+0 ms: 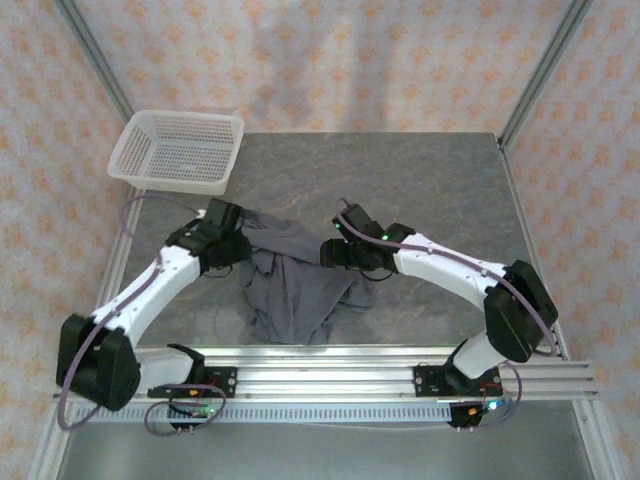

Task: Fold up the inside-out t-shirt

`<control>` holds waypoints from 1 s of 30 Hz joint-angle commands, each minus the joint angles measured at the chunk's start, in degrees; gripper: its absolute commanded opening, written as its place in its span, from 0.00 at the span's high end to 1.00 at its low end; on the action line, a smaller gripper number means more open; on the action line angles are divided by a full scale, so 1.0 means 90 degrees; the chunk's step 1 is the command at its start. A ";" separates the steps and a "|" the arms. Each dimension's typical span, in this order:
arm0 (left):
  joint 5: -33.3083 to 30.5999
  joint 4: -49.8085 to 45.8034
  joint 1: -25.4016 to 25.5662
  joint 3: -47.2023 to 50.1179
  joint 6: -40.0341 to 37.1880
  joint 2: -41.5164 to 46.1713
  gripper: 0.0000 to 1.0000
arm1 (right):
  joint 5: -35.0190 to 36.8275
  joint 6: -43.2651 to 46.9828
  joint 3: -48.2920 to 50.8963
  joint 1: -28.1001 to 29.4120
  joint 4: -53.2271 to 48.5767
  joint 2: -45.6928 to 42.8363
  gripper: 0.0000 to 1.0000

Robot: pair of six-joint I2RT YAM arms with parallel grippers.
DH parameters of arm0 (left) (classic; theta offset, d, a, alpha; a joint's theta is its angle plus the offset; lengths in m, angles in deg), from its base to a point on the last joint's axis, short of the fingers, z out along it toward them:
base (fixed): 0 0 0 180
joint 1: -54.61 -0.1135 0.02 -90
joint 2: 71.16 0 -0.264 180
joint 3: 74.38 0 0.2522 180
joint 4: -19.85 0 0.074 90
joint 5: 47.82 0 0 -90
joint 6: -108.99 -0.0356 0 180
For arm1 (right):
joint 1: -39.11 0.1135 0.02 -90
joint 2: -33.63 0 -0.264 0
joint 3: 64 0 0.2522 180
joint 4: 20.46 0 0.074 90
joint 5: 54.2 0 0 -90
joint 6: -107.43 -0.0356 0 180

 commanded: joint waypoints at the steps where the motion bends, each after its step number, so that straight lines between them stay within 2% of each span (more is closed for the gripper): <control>1: 0.0496 0.0565 0.0164 0.0051 0.0133 -0.0515 0.76 | 0.0121 -0.0110 -0.0253 0.0075 -0.0044 0.0044 0.27; 4: 0.0633 0.0854 0.0195 0.0095 0.0185 -0.0917 0.64 | 0.0211 -0.0167 -0.0206 0.0096 -0.0107 -0.0070 0.24; 7: 0.0883 0.1120 0.0221 0.0125 0.0109 -0.1184 0.48 | 0.0321 -0.0179 -0.0128 0.0095 -0.0157 -0.0188 0.19; 10: 0.1043 0.1271 0.0246 0.0118 0.0004 -0.1353 0.46 | 0.0363 -0.0182 -0.0150 0.0093 -0.0248 -0.0213 0.17; 12: 0.1152 0.1282 0.0258 0.0090 -0.0135 -0.1422 0.52 | 0.0386 -0.0180 -0.0201 0.0096 -0.0301 -0.0208 0.17; 13: 0.1262 0.1309 0.0265 0.0094 -0.0202 -0.1437 0.60 | 0.0434 -0.0161 -0.0218 0.0095 -0.0334 -0.0217 0.16; 17: 0.1427 0.1133 0.0257 -0.0015 -0.0366 -0.1321 0.99 | 0.0953 -0.0078 -0.0291 0.0096 -0.0530 -0.0443 0.15; 21: 0.1357 0.0573 0.0225 -0.0487 -0.0520 -0.0617 1.00 | 0.1399 -0.0023 -0.0222 0.0096 -0.0575 -0.0860 0.14; 25: 0.1077 0.0200 0.0235 -0.1219 -0.0819 0.0322 1.00 | 0.1393 0.0049 0.0239 0.0133 0.0047 -0.1399 0.15; 29: 0.0057 -0.0638 0.0237 -0.1801 -0.1088 0.0374 0.99 | 0.1375 -0.0142 0.0508 0.0238 0.0380 -0.1469 0.15; 30: -0.0064 -0.0787 0.0234 -0.1841 -0.1093 0.0239 0.90 | 0.1369 -0.0189 0.0508 0.0242 0.0371 -0.1426 0.15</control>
